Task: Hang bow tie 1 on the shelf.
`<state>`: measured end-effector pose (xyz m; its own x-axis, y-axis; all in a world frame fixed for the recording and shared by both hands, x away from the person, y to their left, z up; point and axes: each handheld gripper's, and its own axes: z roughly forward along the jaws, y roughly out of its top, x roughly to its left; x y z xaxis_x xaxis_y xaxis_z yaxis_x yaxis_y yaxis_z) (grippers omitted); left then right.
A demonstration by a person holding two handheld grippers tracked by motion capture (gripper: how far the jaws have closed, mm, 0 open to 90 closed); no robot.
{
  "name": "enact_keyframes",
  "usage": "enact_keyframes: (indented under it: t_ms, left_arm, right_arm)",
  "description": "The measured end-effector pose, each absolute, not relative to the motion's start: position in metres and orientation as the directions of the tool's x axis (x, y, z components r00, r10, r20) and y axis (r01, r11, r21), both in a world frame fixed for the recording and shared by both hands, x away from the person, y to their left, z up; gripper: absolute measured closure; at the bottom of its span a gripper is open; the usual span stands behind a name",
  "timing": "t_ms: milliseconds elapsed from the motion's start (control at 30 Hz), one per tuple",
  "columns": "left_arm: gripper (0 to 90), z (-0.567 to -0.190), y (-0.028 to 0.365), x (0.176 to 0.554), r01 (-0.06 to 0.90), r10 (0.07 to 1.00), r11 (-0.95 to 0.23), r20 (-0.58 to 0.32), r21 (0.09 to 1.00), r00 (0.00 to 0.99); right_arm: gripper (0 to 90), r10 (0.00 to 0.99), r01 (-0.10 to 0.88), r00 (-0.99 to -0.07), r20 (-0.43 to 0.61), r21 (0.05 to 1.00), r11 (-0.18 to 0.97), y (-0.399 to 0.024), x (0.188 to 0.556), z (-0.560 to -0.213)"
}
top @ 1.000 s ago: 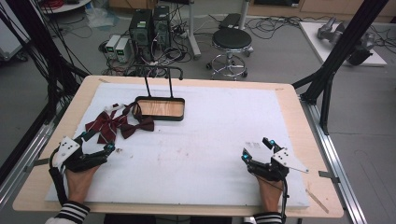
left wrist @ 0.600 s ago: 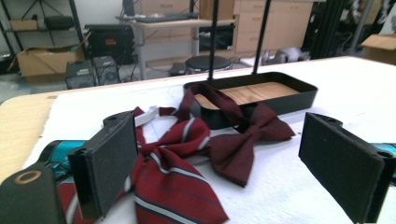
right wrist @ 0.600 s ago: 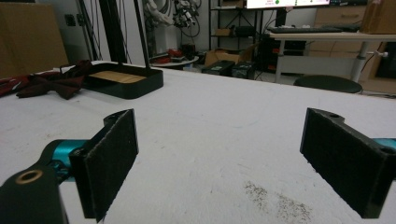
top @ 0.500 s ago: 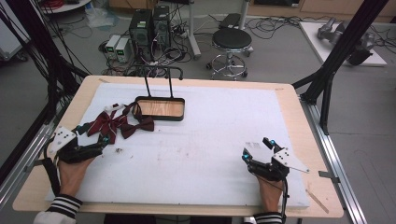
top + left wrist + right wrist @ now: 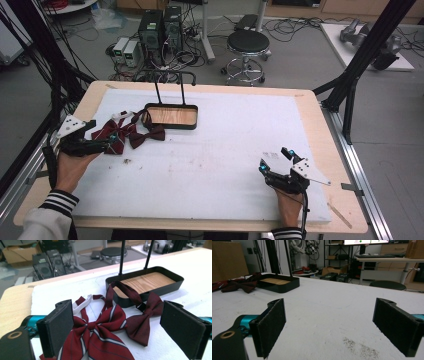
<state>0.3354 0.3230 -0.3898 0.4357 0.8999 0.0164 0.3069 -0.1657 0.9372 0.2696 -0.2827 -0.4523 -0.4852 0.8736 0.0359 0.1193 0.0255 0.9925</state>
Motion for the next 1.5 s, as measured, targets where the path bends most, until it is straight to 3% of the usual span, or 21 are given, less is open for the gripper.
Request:
enact_keyframes:
  t_ms: [1067,1500]
  left_arm:
    - [15.7,-0.379,0.336,0.421,0.656,0.902,-0.260,-0.065,0.709,0.428]
    - [18.3,-0.382,0.336,0.438,0.711,0.892,-0.321,-0.052,0.625,0.449]
  right_arm:
    - [10.5,0.872,0.118,-0.488,0.032,0.993,0.029,-0.282,0.269,-0.452]
    - [10.6,0.872,0.111,-0.489,0.023,0.993,0.036,-0.282,0.269,-0.452]
